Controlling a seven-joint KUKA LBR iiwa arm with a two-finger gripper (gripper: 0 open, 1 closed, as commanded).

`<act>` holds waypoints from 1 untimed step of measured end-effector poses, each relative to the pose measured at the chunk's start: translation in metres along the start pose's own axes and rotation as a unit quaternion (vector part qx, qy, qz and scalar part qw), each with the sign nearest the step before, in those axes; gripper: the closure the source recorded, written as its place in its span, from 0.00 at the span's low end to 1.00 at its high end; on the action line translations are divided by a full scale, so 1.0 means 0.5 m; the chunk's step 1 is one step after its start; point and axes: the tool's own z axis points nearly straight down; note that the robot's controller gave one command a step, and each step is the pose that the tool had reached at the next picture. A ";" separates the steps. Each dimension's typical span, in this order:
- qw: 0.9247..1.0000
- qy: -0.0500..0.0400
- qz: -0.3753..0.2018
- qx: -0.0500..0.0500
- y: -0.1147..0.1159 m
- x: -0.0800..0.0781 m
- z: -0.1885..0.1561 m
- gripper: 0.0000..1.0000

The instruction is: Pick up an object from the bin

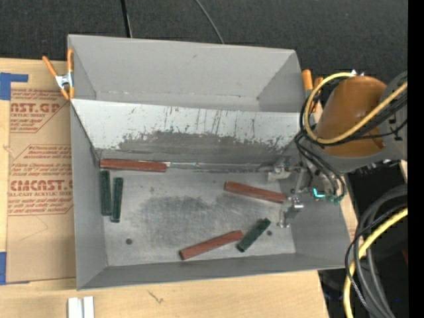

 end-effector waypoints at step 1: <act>1.000 -0.004 0.000 0.001 0.000 -0.004 -0.007 0.00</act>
Offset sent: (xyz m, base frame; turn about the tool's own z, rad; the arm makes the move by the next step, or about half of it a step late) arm 0.0322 -0.0023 -0.0825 -0.0077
